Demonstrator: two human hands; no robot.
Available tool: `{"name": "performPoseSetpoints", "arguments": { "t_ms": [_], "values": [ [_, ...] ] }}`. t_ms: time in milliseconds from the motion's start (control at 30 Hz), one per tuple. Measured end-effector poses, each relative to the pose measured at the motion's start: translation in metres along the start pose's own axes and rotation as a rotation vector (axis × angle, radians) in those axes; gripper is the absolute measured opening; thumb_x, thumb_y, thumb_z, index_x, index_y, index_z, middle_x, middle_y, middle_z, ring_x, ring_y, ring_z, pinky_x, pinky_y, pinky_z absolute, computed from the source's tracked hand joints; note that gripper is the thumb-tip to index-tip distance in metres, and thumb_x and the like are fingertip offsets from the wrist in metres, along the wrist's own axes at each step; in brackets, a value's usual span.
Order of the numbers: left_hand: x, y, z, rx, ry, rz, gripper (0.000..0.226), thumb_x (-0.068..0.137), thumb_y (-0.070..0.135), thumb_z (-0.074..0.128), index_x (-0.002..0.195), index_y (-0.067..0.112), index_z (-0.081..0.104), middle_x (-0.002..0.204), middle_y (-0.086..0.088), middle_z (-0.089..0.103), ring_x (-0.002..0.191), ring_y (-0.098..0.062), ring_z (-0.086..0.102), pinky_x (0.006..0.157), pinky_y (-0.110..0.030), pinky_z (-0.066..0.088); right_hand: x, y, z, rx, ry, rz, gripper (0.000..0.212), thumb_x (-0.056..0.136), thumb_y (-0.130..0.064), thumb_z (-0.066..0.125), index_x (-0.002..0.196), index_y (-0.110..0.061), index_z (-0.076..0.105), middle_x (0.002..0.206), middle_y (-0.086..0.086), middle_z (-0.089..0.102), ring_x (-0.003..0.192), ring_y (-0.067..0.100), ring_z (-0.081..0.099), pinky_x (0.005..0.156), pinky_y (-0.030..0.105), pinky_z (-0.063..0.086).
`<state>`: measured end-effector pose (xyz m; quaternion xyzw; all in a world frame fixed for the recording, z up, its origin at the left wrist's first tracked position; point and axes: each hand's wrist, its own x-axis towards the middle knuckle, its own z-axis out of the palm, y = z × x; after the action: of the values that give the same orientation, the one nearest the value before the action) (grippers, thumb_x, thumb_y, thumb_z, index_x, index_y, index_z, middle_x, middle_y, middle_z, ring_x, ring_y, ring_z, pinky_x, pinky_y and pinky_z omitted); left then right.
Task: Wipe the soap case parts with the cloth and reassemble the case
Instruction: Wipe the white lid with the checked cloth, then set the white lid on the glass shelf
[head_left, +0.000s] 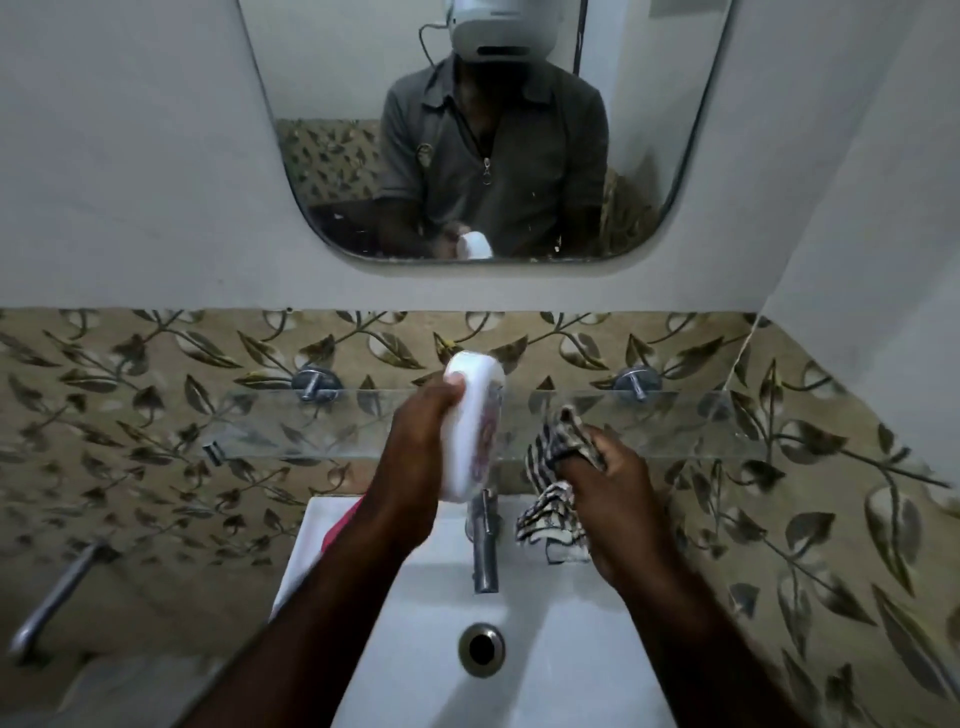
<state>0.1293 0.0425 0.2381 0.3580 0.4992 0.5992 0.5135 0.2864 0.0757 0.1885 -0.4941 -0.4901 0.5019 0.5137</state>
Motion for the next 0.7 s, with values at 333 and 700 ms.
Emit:
{"name": "performPoseSetpoints", "arguments": {
  "t_ms": [333,700],
  "values": [
    [0.062,-0.017,0.038,1.371,0.052,0.440,0.081,0.077,0.062,0.061,0.145,0.024,0.037,0.140,-0.005,0.052,0.123,-0.028,0.050,0.101,-0.045,0.043,-0.032,0.003,-0.006,0.464,0.239,0.254,0.023,0.084,0.009,0.045,0.078,-0.009,0.059,0.054,-0.001,0.059,0.048,0.016,0.056,0.045,0.024,0.045],
    [0.084,-0.037,0.069,1.611,0.134,0.415,0.070,0.079,0.061,0.058,0.131,0.017,0.046,0.135,-0.009,0.054,0.117,-0.033,0.053,0.092,-0.044,0.042,-0.038,0.006,-0.009,0.547,0.135,0.334,0.023,0.085,0.010,0.045,0.089,-0.004,0.063,0.062,0.007,0.060,0.052,0.019,0.058,0.049,0.028,0.048]
  ]
}}
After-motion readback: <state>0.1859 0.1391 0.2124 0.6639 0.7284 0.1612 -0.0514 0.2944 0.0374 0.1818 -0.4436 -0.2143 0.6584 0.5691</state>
